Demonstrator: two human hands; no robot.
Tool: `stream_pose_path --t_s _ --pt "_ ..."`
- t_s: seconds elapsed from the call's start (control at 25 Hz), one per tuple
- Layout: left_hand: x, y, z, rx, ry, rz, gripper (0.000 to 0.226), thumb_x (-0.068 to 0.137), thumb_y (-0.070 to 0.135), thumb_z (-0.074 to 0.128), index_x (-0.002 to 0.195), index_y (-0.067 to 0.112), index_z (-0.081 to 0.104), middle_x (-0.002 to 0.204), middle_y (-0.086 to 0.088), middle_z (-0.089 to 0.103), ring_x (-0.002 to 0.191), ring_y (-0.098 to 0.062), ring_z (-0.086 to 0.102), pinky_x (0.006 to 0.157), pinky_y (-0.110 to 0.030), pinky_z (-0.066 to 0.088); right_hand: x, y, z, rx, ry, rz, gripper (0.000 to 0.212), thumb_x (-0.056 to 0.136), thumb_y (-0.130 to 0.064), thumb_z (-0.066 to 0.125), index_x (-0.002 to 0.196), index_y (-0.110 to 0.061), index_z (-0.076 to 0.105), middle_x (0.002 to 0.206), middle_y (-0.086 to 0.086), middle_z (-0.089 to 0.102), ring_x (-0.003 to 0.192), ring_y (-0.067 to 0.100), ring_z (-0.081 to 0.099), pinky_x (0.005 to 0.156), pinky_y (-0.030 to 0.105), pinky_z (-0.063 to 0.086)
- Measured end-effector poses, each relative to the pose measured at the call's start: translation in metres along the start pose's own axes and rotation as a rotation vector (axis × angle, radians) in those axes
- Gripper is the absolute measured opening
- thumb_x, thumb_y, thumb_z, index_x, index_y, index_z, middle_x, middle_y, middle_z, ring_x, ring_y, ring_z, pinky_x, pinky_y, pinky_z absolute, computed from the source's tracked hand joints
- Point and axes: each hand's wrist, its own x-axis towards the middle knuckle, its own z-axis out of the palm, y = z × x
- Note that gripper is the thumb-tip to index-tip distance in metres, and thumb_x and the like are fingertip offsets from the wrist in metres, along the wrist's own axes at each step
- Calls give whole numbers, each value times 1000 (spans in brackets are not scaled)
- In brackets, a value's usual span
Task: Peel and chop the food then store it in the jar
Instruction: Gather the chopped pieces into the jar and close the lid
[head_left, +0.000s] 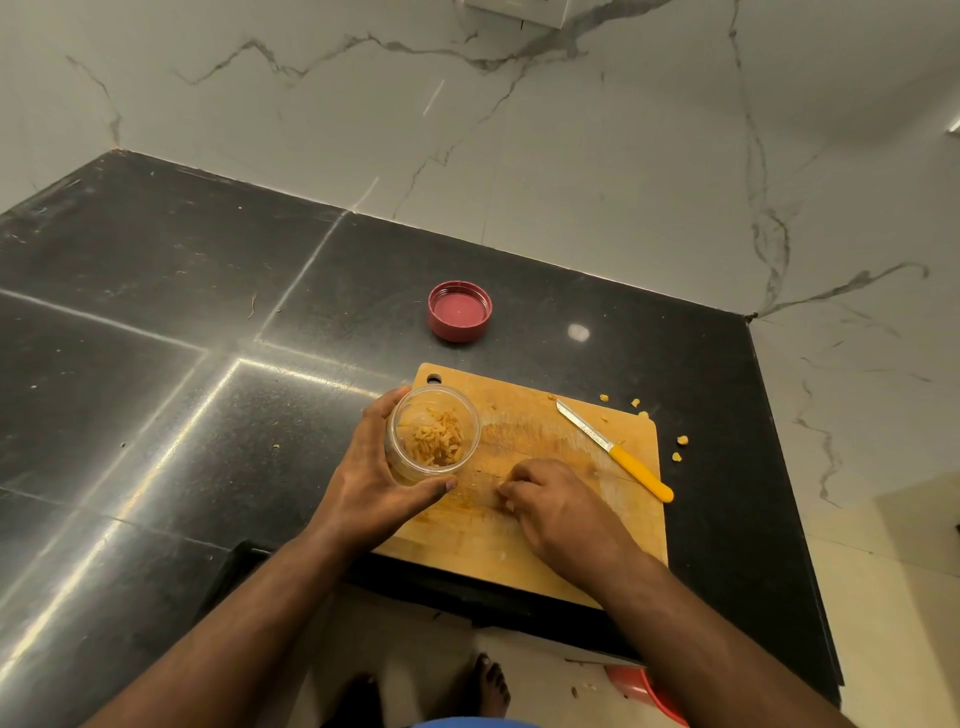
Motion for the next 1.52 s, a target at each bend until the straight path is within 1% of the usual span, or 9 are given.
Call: stream_pose_path --t_s 0.24,0.44,0.84,0.92,1.04,1.12,1.2,1.32,1.52 --pt "0 -2 0 7 -9 4 105 60 54 84 145 47 23 146 14 38 130 -11 48 104 -48 49 -3 -2 -8 -113 -44 70 41 103 -26 44 143 -32 44 146 -3 41 134 19 34 109 33 33" --pt "0 -3 1 17 -4 8 105 61 54 84 146 47 22 146 14 37 131 -11 47 104 -48 49 -1 -10 -2 -108 -2 18 30 101 -20 49 129 -25 60 125 -1 54 116 18 44 95 31 47" --pt "0 0 0 3 -7 8 103 60 55 84 143 53 22 144 17 38 130 -9 48 105 -47 48 5 -11 -1 -82 23 96 26 100 -16 51 118 -23 68 115 -3 60 107 15 51 92 26 47" --pt "-1 2 0 -1 -9 15 102 60 54 84 141 56 22 144 17 38 130 -9 48 105 -48 48 11 4 -11 194 129 391 23 97 -16 58 112 -26 72 110 -11 63 103 10 55 90 24 47" --pt "0 3 -1 4 -9 20 101 63 47 87 141 55 23 144 17 39 130 -9 48 105 -48 48 13 21 -29 1091 203 760 18 90 -4 67 100 -15 77 107 4 72 94 17 65 84 32 58" --pt "0 3 -1 11 -13 25 101 64 45 88 141 55 23 144 17 39 129 -9 47 105 -48 48 11 17 -38 1526 196 821 18 88 5 65 102 -2 74 109 17 70 94 25 69 79 32 60" --pt "-1 5 -1 8 -10 29 100 63 49 86 141 54 23 144 17 39 129 -8 47 105 -47 48 11 3 -50 1670 195 744 20 88 6 64 106 1 71 108 19 70 99 29 69 74 28 60" --pt "-1 6 0 3 -10 24 101 62 52 84 142 53 24 143 17 40 129 -7 48 104 -46 49 22 -31 -69 1466 193 460 17 88 1 67 100 -9 74 102 9 74 96 20 70 78 28 58" --pt "-1 4 -1 -27 -18 -15 103 64 47 88 145 51 24 141 15 44 123 -10 54 98 -44 54 45 -81 -77 398 107 139 27 97 -14 60 120 -25 70 124 -7 67 113 10 60 88 18 48"
